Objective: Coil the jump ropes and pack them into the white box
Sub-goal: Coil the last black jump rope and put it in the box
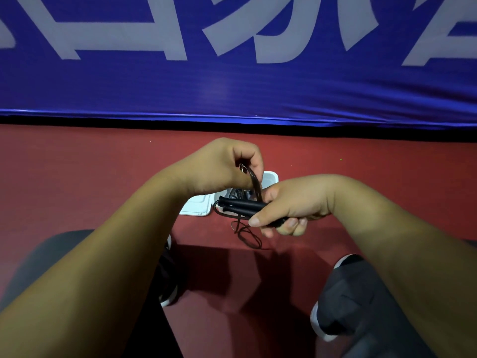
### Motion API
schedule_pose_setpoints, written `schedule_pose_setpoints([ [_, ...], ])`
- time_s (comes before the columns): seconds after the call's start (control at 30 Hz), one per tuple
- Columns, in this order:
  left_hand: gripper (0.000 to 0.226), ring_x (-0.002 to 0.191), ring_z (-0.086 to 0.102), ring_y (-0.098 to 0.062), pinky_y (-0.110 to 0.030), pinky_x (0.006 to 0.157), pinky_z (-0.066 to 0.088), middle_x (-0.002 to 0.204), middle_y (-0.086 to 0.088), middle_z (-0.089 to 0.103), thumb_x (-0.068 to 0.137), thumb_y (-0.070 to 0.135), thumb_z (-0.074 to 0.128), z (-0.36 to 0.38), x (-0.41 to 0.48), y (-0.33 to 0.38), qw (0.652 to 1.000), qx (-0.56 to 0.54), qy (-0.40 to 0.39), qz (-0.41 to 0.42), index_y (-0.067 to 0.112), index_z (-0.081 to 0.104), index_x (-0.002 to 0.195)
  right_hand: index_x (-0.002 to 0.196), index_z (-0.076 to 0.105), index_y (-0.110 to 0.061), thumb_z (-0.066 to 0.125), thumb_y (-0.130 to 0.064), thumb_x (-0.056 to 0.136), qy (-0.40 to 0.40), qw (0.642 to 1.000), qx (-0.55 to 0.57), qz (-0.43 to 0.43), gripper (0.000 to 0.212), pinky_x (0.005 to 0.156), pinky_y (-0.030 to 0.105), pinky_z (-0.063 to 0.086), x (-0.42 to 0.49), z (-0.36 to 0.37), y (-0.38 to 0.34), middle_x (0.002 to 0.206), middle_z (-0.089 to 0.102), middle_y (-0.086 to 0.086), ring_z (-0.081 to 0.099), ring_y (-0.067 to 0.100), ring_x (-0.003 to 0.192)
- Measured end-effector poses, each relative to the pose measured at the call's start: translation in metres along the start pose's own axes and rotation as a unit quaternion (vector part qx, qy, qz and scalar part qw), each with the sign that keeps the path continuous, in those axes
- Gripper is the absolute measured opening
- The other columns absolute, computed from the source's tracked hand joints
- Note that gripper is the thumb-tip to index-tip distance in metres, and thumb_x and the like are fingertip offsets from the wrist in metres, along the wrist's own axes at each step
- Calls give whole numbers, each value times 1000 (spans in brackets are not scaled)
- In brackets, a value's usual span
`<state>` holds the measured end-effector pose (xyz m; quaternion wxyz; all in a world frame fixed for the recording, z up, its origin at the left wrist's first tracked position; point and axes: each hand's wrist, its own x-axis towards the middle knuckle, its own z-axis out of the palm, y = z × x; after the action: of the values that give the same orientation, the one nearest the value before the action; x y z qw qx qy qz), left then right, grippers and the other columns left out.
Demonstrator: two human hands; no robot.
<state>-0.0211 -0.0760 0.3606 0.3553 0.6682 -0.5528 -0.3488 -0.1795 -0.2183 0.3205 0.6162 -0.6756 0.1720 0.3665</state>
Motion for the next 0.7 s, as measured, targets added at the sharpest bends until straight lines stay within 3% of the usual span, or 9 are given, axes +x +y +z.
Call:
schedule_pose_setpoints([
  [0.13,19,72,66,-7,-24,65,53,84,4,72,83,0,82,-1,0,-3,999,50,10,-14,18,75,85,107,60,-17,68,-23,104,96,995,14,4,10,47,24,23,11,-6,3,85,63,9,32,11,54],
  [0.27,24,73,63,0,-13,66,47,92,15,71,89,10,79,-7,-3,-11,992,121,-7,-32,27,77,106,117,62,-18,64,-21,107,203,974,90,-32,11,44,19,20,17,-17,7,76,54,5,30,9,50],
  [0.4,17,71,65,-8,-23,63,53,96,14,73,96,21,74,-6,-3,-19,985,144,15,-89,31,68,107,117,58,-16,59,-19,108,263,943,183,-86,9,44,21,16,18,-21,3,71,53,1,30,7,49],
  [0.47,4,61,66,-9,-28,56,55,83,12,75,104,24,62,-2,-2,-21,981,150,11,-123,22,65,103,114,59,-14,61,-18,107,272,933,209,-111,8,43,21,18,17,-23,0,75,53,2,31,8,51],
  [0.57,20,54,68,-16,-26,50,51,65,12,72,111,22,44,10,-2,-20,978,129,-29,-163,14,60,104,109,64,-10,64,-15,106,255,927,230,-148,6,42,22,25,16,-23,-4,80,56,4,34,9,53],
  [0.7,24,71,78,-25,-40,67,62,84,-8,78,112,17,37,15,0,-25,978,71,-20,-194,12,60,106,108,64,-9,70,-18,100,189,936,228,-191,13,47,22,26,10,-18,-7,86,62,4,36,9,58],
])
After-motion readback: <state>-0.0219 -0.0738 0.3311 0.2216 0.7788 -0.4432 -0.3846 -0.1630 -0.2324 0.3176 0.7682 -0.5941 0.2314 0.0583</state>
